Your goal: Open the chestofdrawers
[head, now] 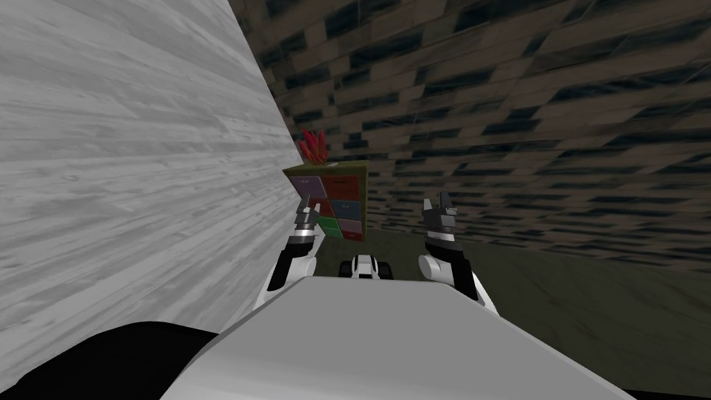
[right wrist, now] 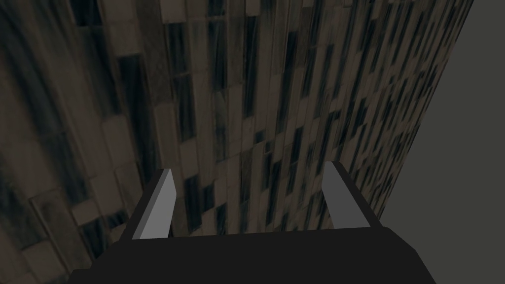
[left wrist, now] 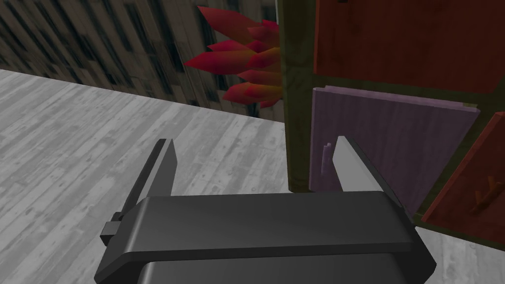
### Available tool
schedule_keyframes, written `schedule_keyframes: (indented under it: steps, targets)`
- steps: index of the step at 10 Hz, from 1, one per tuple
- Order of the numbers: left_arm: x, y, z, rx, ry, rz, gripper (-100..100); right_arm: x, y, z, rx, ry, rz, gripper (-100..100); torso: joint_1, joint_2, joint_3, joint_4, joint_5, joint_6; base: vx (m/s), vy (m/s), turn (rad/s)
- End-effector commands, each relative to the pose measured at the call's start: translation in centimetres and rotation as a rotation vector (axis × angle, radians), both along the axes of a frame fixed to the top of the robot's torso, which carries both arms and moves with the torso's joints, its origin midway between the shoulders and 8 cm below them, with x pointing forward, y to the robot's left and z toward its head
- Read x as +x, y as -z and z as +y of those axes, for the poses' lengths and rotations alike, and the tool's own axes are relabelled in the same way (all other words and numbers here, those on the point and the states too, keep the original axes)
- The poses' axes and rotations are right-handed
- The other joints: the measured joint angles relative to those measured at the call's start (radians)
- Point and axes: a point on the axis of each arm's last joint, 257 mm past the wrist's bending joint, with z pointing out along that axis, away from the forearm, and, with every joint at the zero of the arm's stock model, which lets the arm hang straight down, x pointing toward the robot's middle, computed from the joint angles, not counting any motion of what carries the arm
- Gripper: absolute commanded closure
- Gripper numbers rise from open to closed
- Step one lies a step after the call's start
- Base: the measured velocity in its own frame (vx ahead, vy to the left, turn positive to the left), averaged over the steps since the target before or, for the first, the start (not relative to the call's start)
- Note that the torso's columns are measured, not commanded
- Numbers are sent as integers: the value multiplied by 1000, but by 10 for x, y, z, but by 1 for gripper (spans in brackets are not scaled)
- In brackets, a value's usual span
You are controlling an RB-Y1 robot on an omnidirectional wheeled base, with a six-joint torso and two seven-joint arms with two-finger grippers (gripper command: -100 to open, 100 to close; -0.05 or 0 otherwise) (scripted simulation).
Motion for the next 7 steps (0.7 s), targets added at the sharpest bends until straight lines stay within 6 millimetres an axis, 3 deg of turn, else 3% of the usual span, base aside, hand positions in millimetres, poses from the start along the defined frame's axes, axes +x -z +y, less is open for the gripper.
schedule_keyframes:
  steps: [1, 7]
  targets:
    - [4, 8, 0, -13, -1, 48, -100, 0, 0, 0, 0, 0, 0, 0, 0, 1, 1, 0, 0, 0, 110, -44, -45]
    - [13, 33, -2, -25, 2, 158, -100, 0, 0, 0, 0, 0, 0, 0, 0, 1, 1, 0, 0, 0, 98, -38, -34]
